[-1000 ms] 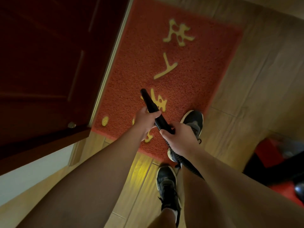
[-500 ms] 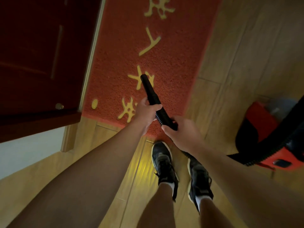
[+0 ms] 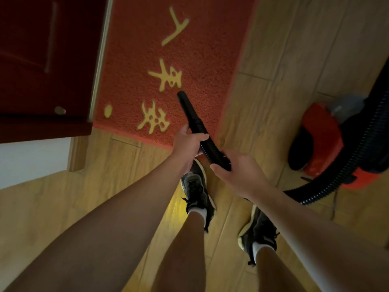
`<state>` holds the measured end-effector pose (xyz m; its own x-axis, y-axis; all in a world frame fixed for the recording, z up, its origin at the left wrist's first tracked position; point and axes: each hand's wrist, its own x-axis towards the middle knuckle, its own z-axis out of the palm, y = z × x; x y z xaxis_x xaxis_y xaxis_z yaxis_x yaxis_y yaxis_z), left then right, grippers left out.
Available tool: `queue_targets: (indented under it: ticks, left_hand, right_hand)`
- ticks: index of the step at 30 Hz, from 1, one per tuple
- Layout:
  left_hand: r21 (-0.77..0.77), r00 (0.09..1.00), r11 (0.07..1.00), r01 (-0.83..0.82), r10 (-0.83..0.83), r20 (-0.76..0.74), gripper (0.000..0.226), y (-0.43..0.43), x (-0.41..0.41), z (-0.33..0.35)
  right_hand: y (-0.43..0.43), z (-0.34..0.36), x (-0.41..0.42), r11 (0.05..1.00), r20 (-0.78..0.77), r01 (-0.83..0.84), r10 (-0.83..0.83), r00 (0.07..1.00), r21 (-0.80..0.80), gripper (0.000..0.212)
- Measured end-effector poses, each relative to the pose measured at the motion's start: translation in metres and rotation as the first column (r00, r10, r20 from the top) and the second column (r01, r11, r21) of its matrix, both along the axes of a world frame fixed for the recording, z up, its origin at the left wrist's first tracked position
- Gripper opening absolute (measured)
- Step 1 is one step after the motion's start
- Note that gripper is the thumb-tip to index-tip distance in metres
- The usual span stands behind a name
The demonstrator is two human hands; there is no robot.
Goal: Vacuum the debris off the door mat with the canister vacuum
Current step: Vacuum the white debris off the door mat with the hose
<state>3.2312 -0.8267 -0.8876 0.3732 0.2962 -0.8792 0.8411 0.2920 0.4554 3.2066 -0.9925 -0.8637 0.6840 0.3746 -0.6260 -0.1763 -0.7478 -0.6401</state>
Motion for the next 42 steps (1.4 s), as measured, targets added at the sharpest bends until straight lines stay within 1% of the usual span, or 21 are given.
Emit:
queue_targets:
  ticks: [2,5,12,15,18,22,27,31,34,38,42]
  left_hand:
    - [-0.007,1.000,1.000,0.001,-0.001,0.012,0.063,-0.017,-0.007,0.000]
    - [-0.008,0.998,0.999,0.037,-0.036,0.042,0.051,-0.044,-0.017,0.001]
    - [-0.017,0.990,0.996,0.087,-0.085,0.112,0.039,-0.103,-0.036,-0.007]
    - [-0.002,0.980,0.989,0.150,-0.148,0.131,0.046,-0.126,-0.043,-0.009]
    - [0.010,0.973,0.981,0.195,-0.195,0.122,0.054,-0.146,-0.047,-0.012]
    - [0.030,0.961,0.967,0.252,-0.254,0.110,0.057,-0.168,-0.051,-0.015]
    - [0.029,0.958,0.964,0.264,-0.265,0.108,0.066,-0.193,-0.054,-0.017]
    - [0.045,0.952,0.956,0.291,-0.294,0.092,0.075,-0.214,-0.056,-0.021]
    - [0.057,0.946,0.951,0.304,-0.309,0.097,0.073,-0.229,-0.057,-0.023]
    - [0.068,0.938,0.946,0.318,-0.324,0.119,0.070,-0.247,-0.060,-0.023]
    - [0.067,0.925,0.936,0.345,-0.352,0.143,0.063,-0.259,-0.059,-0.024]
  right_hand:
    - [-0.018,0.001,-0.008,1.000,0.008,-0.025,0.025,1.000,-0.003,0.020]
    - [-0.045,0.001,-0.020,1.000,0.011,-0.017,0.017,1.000,-0.014,0.021]
    - [-0.106,-0.006,-0.044,0.999,-0.016,0.036,-0.035,0.999,0.025,0.016]
    - [-0.128,-0.009,-0.052,0.999,-0.029,0.051,-0.050,0.998,0.015,0.020]
    - [-0.149,-0.012,-0.060,0.999,-0.006,0.052,-0.052,0.999,-0.006,0.024]
    - [-0.172,-0.017,-0.068,0.997,-0.013,0.068,-0.068,0.998,-0.021,0.026]
    - [-0.197,-0.022,-0.074,0.996,-0.022,0.084,-0.084,0.996,-0.029,0.026]
    - [-0.217,-0.025,-0.079,0.991,-0.036,0.131,-0.132,0.991,-0.027,0.029]
    - [-0.232,-0.027,-0.081,0.986,-0.057,0.158,-0.161,0.985,-0.046,0.031]
    - [-0.248,-0.032,-0.083,0.980,-0.045,0.176,-0.180,0.983,-0.092,0.036]
    - [-0.261,-0.039,-0.086,0.969,-0.034,0.216,-0.222,0.975,-0.116,0.051]
